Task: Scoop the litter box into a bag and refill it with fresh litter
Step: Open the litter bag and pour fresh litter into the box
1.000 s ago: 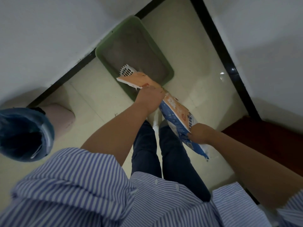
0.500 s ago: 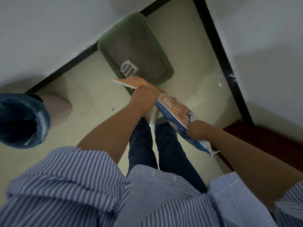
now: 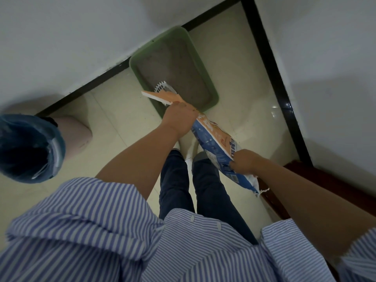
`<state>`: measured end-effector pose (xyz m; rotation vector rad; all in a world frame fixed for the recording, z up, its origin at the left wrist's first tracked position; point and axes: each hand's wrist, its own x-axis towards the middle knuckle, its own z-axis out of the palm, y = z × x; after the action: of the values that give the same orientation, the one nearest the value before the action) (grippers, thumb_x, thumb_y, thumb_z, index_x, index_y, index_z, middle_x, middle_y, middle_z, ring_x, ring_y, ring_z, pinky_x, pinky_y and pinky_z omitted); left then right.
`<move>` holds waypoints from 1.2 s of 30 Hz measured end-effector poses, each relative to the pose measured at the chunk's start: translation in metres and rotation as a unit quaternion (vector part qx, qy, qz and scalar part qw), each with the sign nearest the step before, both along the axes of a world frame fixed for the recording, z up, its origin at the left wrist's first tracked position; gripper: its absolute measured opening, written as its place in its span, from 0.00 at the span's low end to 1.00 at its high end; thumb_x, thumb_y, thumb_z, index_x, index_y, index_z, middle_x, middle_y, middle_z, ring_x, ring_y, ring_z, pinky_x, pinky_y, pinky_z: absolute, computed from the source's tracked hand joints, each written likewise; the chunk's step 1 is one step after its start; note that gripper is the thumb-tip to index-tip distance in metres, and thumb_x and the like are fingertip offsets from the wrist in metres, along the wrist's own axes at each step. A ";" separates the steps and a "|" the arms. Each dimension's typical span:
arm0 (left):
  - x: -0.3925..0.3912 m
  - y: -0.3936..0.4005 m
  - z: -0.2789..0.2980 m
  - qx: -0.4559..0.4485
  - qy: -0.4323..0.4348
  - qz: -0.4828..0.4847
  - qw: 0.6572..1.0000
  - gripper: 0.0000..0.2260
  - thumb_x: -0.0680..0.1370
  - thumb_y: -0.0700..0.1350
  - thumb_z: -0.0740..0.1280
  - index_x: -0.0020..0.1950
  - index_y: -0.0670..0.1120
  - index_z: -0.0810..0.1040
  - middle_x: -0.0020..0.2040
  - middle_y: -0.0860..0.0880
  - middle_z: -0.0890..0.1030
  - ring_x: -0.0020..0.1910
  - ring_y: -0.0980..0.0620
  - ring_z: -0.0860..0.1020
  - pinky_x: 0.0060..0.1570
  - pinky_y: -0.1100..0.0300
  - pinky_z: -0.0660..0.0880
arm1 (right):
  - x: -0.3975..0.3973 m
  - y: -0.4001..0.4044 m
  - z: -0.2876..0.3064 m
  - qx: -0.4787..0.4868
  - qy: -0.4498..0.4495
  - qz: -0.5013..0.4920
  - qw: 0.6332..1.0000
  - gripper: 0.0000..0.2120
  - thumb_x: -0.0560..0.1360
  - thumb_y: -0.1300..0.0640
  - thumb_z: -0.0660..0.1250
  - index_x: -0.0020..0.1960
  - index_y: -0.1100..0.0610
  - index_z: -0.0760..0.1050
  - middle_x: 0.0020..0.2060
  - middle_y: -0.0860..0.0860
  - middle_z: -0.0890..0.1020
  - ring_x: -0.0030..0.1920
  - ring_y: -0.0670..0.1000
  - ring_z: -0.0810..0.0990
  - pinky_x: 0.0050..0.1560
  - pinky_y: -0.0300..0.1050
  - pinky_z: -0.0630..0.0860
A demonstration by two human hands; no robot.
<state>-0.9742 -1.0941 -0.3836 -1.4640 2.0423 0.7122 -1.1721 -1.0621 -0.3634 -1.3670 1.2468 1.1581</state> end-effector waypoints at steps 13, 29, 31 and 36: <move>-0.027 -0.028 -0.004 -0.006 0.021 0.001 1.000 0.16 0.79 0.36 0.57 0.65 0.41 0.71 0.64 0.41 0.74 0.64 0.42 0.71 0.61 0.52 0.68 | -0.019 -0.019 0.018 -0.005 0.023 -0.039 0.999 0.17 0.81 0.55 0.53 0.66 0.63 0.64 0.63 0.59 0.73 0.62 0.57 0.74 0.61 0.44 0.70; -0.039 -0.013 0.000 0.018 0.029 -0.017 0.999 0.16 0.80 0.37 0.55 0.67 0.41 0.70 0.66 0.43 0.73 0.65 0.44 0.71 0.61 0.54 0.68 | -0.036 -0.010 0.019 0.012 0.032 -0.046 0.998 0.19 0.80 0.53 0.55 0.68 0.61 0.63 0.63 0.58 0.73 0.61 0.57 0.75 0.62 0.45 0.70; -0.032 -0.013 0.003 0.022 0.023 -0.007 0.999 0.17 0.79 0.36 0.56 0.67 0.41 0.70 0.66 0.43 0.72 0.65 0.44 0.71 0.60 0.54 0.68 | -0.031 -0.012 0.018 0.010 0.023 -0.039 0.999 0.18 0.80 0.54 0.55 0.67 0.62 0.64 0.62 0.58 0.74 0.61 0.58 0.75 0.62 0.44 0.71; -0.014 -0.011 0.010 0.027 0.003 0.015 1.000 0.17 0.80 0.37 0.55 0.68 0.42 0.69 0.67 0.43 0.72 0.66 0.44 0.70 0.63 0.53 0.68 | -0.017 -0.018 0.013 0.001 0.003 -0.022 1.000 0.17 0.81 0.55 0.54 0.65 0.64 0.65 0.61 0.60 0.74 0.60 0.58 0.75 0.60 0.45 0.71</move>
<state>-0.9885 -1.1046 -0.3738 -1.4662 1.9943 0.7776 -1.1891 -1.0797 -0.3502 -1.3298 1.2736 1.1322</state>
